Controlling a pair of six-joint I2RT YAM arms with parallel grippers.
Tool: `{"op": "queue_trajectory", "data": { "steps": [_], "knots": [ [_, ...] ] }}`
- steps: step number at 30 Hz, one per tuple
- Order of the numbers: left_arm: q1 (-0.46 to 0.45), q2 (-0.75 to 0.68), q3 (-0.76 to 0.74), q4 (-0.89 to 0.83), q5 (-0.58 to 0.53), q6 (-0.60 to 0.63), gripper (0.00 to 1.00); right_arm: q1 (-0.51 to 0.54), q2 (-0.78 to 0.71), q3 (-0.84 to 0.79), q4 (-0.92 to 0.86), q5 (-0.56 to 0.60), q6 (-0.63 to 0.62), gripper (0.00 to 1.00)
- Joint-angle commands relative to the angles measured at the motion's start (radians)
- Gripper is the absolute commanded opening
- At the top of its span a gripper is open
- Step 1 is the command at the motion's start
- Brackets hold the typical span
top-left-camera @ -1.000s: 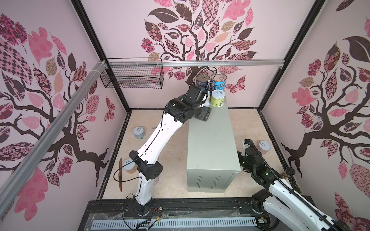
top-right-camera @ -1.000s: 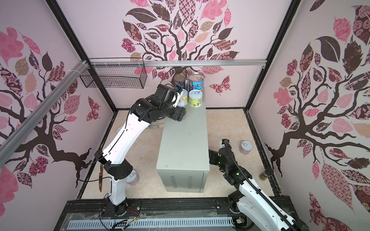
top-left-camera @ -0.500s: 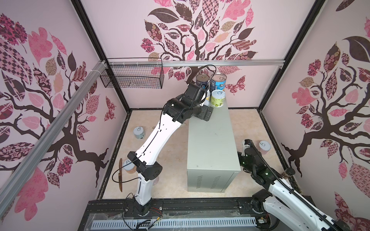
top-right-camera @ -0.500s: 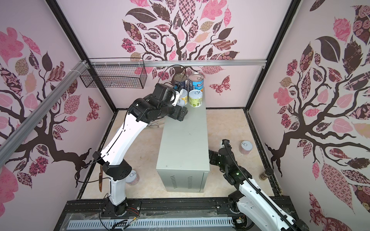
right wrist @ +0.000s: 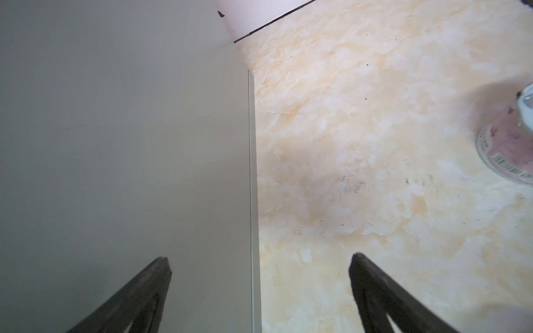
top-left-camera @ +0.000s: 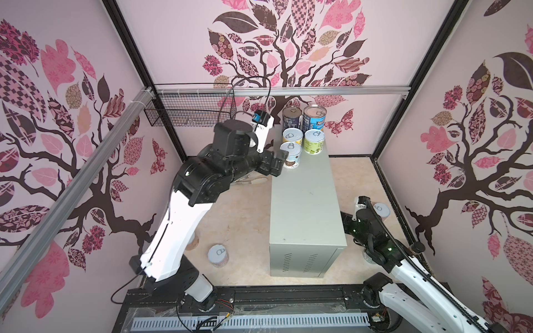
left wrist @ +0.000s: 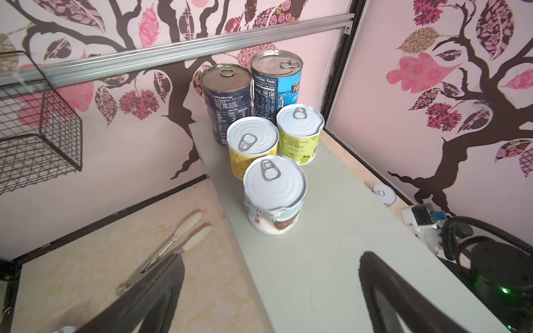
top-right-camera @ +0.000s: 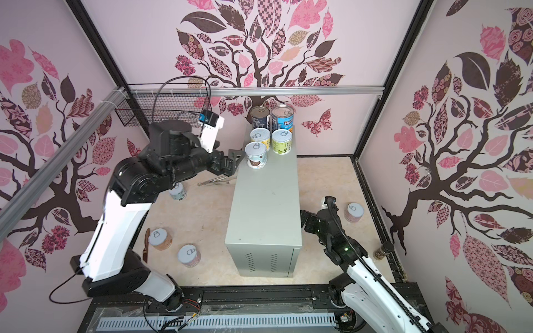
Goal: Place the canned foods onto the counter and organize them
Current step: 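Open the left gripper and draw it back from the white-and-blue can, then close the right gripper on the pink-labelled floor can while the left gripper descends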
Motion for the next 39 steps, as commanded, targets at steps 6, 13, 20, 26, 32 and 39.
{"op": "queue_trajectory", "data": {
  "steps": [6, 13, 20, 26, 32, 39],
  "knots": [
    [0.075, -0.239, -0.384, 0.115, 0.020, -0.103, 0.98, 0.001, -0.010, 0.115, -0.114, 0.195, -0.036, 1.00],
    [0.123, -0.423, -0.698, 0.135, -0.005, -0.148, 0.98, -0.061, -0.013, 0.131, -0.150, 0.278, -0.036, 1.00],
    [0.145, -0.575, -0.959, 0.189, -0.070, -0.202, 0.98, -0.130, 0.080, 0.145, -0.150, 0.299, 0.009, 1.00],
    [0.159, -0.631, -1.194, 0.270, -0.082, -0.306, 0.98, -0.242, 0.188, 0.151, -0.111, 0.290, 0.055, 1.00],
    [0.159, -0.711, -1.408, 0.382, -0.041, -0.421, 0.98, -0.299, 0.288, 0.179, -0.083, 0.357, 0.082, 1.00],
    [0.156, -0.780, -1.441, 0.362, -0.083, -0.446, 0.98, -0.451, 0.387, 0.207, -0.037, 0.282, 0.091, 1.00]
  ]
}}
